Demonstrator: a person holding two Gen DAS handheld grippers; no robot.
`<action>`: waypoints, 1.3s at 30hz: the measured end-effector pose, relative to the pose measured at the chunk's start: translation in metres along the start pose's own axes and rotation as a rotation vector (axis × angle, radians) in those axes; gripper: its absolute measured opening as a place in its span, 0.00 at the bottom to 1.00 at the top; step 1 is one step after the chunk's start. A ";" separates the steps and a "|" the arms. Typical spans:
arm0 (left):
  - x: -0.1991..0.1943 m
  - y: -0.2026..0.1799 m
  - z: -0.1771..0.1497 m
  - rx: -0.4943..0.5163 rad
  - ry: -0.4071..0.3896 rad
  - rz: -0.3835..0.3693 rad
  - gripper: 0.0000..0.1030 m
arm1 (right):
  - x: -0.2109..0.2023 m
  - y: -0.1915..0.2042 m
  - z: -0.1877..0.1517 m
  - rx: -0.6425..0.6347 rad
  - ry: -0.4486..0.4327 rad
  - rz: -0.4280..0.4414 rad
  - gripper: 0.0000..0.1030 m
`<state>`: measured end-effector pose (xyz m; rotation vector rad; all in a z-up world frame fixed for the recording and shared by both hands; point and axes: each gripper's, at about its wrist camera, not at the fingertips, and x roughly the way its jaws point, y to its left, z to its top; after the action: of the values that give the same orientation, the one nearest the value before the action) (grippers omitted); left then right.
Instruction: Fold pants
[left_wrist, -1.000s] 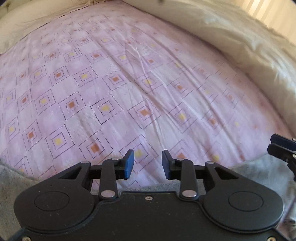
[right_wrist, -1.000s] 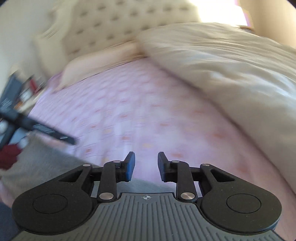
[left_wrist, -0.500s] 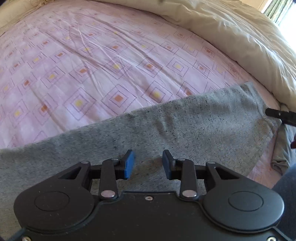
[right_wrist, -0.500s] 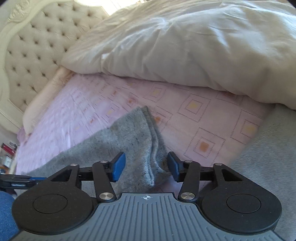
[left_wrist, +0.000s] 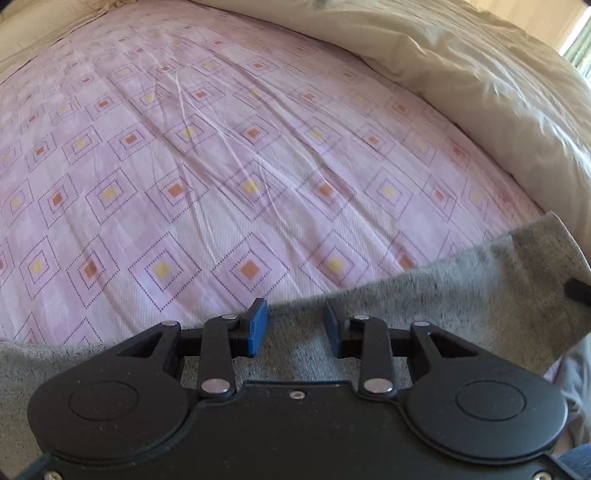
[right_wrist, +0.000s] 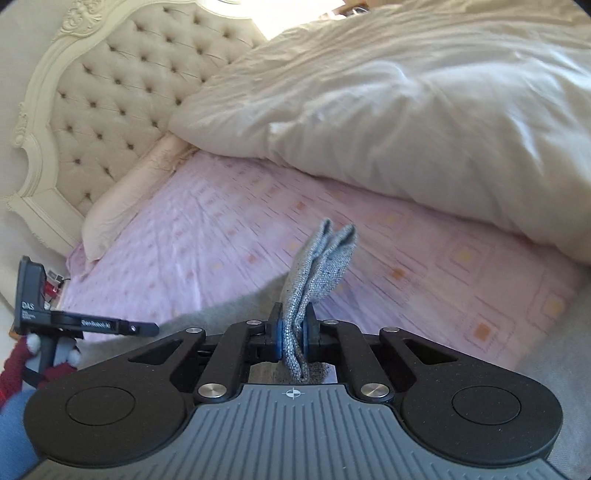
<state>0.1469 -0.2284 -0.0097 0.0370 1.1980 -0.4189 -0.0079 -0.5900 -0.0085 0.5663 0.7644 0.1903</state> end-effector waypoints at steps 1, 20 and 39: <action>-0.004 0.002 -0.001 -0.005 -0.002 -0.006 0.41 | -0.001 0.004 0.006 0.000 0.000 0.007 0.09; -0.065 0.040 -0.075 0.005 -0.003 -0.053 0.41 | 0.013 0.214 0.021 -0.301 0.060 0.162 0.09; -0.179 0.251 -0.139 -0.322 -0.138 0.287 0.43 | 0.158 0.370 -0.166 -0.563 0.439 0.225 0.26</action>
<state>0.0531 0.0900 0.0526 -0.0953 1.0915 0.0250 0.0027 -0.1555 0.0032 0.0655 1.0184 0.7305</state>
